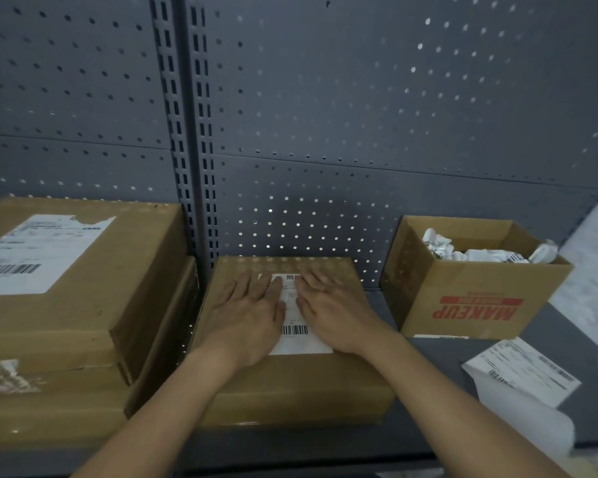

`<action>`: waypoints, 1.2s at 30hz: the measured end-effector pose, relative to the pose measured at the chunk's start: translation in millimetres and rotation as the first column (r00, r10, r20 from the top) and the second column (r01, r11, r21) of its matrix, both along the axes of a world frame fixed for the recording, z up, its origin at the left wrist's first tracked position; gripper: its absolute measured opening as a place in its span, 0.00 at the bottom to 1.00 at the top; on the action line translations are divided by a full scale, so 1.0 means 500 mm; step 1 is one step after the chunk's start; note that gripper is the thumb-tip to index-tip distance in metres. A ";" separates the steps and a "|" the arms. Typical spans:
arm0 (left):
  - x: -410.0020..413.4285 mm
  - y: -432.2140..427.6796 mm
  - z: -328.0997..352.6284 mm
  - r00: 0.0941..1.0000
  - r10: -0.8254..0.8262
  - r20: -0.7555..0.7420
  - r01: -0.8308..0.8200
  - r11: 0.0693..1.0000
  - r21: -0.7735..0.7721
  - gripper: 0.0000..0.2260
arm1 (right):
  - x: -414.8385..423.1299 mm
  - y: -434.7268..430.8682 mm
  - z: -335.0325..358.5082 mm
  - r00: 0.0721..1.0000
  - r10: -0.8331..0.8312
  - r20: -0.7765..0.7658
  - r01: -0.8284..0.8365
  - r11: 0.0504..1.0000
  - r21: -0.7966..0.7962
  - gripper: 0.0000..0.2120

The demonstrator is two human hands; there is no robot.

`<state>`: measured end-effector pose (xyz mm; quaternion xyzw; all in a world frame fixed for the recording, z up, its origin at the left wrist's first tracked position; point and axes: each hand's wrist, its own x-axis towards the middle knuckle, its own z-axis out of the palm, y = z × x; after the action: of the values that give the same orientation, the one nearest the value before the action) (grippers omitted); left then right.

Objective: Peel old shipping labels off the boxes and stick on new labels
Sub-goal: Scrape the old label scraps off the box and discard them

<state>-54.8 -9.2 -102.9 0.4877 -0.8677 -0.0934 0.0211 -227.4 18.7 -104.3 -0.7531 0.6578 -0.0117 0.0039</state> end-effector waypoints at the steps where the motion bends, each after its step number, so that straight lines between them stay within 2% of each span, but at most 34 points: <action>1: 0.000 0.000 0.001 1.000 -0.002 -0.002 0.002 1.000 0.004 0.25 | 0.001 0.002 0.004 1.000 -0.005 0.010 0.004 1.000 0.017 0.34; 3: -0.001 -0.005 0.005 1.000 -0.013 -0.018 0.013 1.000 0.006 0.26 | 0.002 0.007 0.016 0.999 0.000 0.041 -0.001 0.999 0.035 0.27; 7: 0.010 -0.009 0.014 0.991 0.008 -0.135 -0.010 1.000 -0.012 0.26 | 0.006 0.034 0.049 0.992 0.075 0.101 -0.070 0.996 -0.051 0.22; 10: 0.030 0.007 0.011 0.992 -0.019 -0.121 0.009 0.997 -0.080 0.25 | 0.023 0.060 0.057 0.991 0.057 0.123 -0.061 0.998 0.029 0.24; 14: 0.040 0.029 0.003 0.999 -0.016 -0.051 0.015 1.000 -0.017 0.27 | 0.033 0.074 0.030 0.996 0.059 0.067 -0.068 0.988 0.141 0.27; 19: 0.037 0.036 0.003 0.998 -0.005 -0.067 0.003 1.000 -0.031 0.27 | 0.031 0.078 0.023 0.995 0.062 0.076 -0.071 0.989 0.128 0.27; 22: 0.037 0.026 0.015 0.992 -0.008 -0.126 0.000 0.998 -0.066 0.25 | 0.028 0.077 0.042 0.983 0.036 0.179 -0.055 0.993 0.104 0.26; 24: 0.030 0.007 0.028 0.983 -0.007 -0.183 -0.017 0.992 -0.126 0.22 | 0.021 0.059 0.058 0.971 0.028 0.237 -0.030 1.000 0.006 0.23; 25: 0.025 -0.004 0.032 0.982 -0.013 -0.188 -0.013 0.990 -0.138 0.23 | 0.019 0.045 0.063 0.977 0.038 0.212 -0.026 0.998 -0.059 0.22; 27: 0.016 -0.026 0.029 0.991 -0.040 -0.127 0.027 0.994 -0.107 0.25 | 0.016 0.014 0.063 0.995 0.051 0.088 -0.042 0.993 -0.108 0.29; 29: 0.013 -0.039 0.015 0.997 -0.048 -0.060 0.047 0.999 -0.019 0.27 | 0.012 -0.009 0.043 0.998 0.062 -0.005 -0.062 0.996 -0.065 0.38; 31: 0.013 -0.043 0.004 0.999 -0.036 -0.025 0.036 0.999 0.025 0.27 | 0.010 -0.012 0.018 0.998 0.058 -0.015 -0.058 0.998 -0.003 0.41; 36: 0.007 -0.035 -0.001 1.000 -0.004 0.009 0.003 1.000 0.028 0.27 | 0.014 -0.004 0.017 1.000 0.020 0.022 -0.021 0.998 0.063 0.27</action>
<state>-51.4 -26.9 -103.5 0.4869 -0.8673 -0.1033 0.0102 -220.6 16.7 -95.9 -0.7592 0.6499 0.0013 0.0348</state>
